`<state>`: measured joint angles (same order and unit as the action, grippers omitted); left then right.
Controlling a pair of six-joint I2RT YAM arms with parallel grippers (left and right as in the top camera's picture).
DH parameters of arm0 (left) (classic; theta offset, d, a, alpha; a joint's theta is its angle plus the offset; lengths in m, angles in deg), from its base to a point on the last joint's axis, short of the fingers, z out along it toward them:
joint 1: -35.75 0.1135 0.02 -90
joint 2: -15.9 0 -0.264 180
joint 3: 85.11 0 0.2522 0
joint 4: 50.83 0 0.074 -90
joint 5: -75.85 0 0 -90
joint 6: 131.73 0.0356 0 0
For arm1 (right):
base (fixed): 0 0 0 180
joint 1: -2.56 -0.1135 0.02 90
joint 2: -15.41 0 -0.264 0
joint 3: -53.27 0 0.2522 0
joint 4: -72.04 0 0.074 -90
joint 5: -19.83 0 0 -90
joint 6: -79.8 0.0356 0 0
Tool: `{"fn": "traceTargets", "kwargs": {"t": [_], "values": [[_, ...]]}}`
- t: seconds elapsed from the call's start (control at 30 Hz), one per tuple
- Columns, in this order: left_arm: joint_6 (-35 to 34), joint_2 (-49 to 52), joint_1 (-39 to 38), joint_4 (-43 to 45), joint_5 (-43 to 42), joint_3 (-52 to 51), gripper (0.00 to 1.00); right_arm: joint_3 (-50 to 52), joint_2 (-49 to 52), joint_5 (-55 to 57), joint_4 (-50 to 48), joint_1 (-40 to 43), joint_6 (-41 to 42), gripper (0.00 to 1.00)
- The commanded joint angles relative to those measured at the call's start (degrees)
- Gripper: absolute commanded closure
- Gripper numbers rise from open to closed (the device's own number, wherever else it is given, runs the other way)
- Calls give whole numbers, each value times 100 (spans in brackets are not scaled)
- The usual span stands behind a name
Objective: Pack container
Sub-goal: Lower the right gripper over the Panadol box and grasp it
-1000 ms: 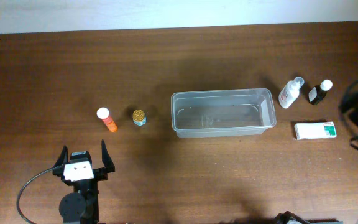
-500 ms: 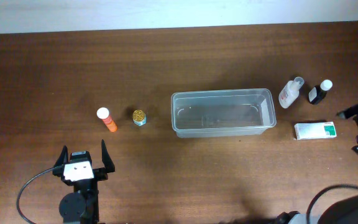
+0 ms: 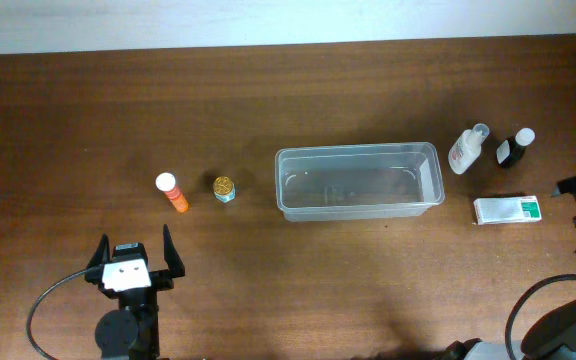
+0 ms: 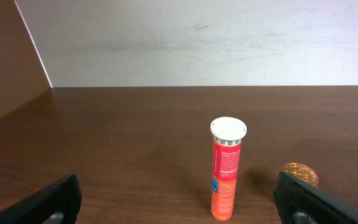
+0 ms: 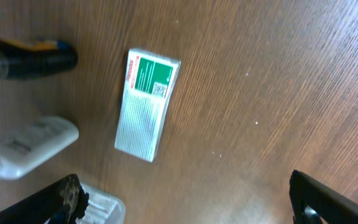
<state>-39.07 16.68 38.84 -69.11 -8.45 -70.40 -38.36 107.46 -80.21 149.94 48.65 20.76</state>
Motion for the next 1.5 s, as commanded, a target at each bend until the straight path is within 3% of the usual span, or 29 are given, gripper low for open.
{"fn": "traceTargets", "kwargs": {"t": [0.0,0.27,0.4,0.8,1.47], "values": [[87,-48,39,15,-96,-42,1,232,33,186,-258,-284,704,2],[87,-48,39,15,-96,-42,1,448,33,1357,-658,-1248,1932,2],[87,-48,39,15,-96,-42,1,448,87,1609,-673,-1351,2260,2],[90,-48,39,15,-96,-42,1,448,1226,1110,-1239,-1351,2249,2],[87,-48,39,15,-98,-42,1,459,1834,1001,-1598,-1580,2509,2]]}}
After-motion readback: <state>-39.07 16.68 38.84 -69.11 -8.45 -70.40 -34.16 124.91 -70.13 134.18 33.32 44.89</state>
